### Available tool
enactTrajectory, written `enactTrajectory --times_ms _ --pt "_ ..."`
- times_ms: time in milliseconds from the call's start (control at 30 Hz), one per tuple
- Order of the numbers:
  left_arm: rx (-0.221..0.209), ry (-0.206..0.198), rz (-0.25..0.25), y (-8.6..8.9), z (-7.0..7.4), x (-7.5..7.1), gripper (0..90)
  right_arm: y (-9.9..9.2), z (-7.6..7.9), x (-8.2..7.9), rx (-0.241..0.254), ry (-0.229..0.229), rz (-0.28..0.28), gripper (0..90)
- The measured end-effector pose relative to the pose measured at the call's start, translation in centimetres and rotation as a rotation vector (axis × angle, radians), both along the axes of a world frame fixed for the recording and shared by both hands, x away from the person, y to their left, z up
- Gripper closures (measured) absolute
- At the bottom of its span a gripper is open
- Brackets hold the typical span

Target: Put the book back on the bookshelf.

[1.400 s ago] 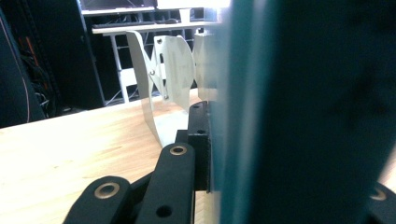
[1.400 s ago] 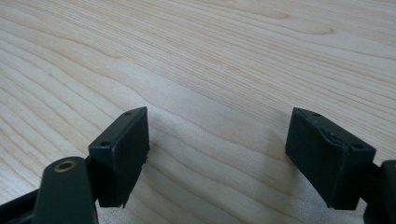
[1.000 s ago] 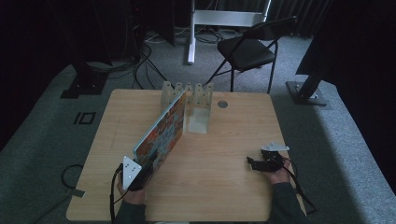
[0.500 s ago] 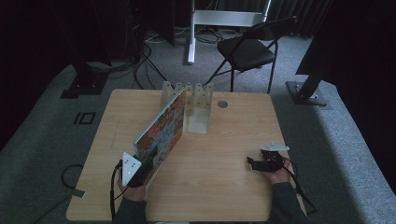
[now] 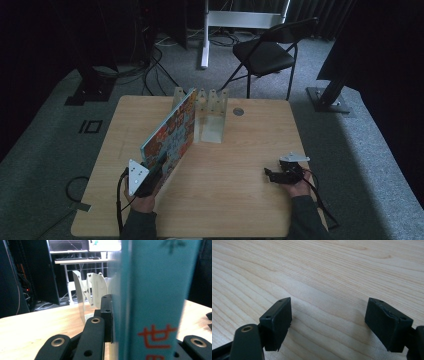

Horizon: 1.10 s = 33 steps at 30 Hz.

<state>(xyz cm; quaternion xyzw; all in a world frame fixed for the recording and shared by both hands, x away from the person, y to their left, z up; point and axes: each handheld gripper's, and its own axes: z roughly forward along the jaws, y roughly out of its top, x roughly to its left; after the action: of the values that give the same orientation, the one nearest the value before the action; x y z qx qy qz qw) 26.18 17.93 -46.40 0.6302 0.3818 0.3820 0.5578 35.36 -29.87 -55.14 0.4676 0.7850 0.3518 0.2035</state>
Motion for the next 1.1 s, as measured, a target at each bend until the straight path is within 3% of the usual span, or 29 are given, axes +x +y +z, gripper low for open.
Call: enactTrajectory --times_ms 767,1100 --pt "0.0 -0.031 0.081 -0.9 0.5 1.4 81.1 0.0 0.0 0.0 0.005 0.002 0.0 21.4" --pt "-0.008 -0.022 0.101 -1.2 0.3 2.2 81.1 -0.1 0.0 0.0 0.006 0.003 0.001 21.3"
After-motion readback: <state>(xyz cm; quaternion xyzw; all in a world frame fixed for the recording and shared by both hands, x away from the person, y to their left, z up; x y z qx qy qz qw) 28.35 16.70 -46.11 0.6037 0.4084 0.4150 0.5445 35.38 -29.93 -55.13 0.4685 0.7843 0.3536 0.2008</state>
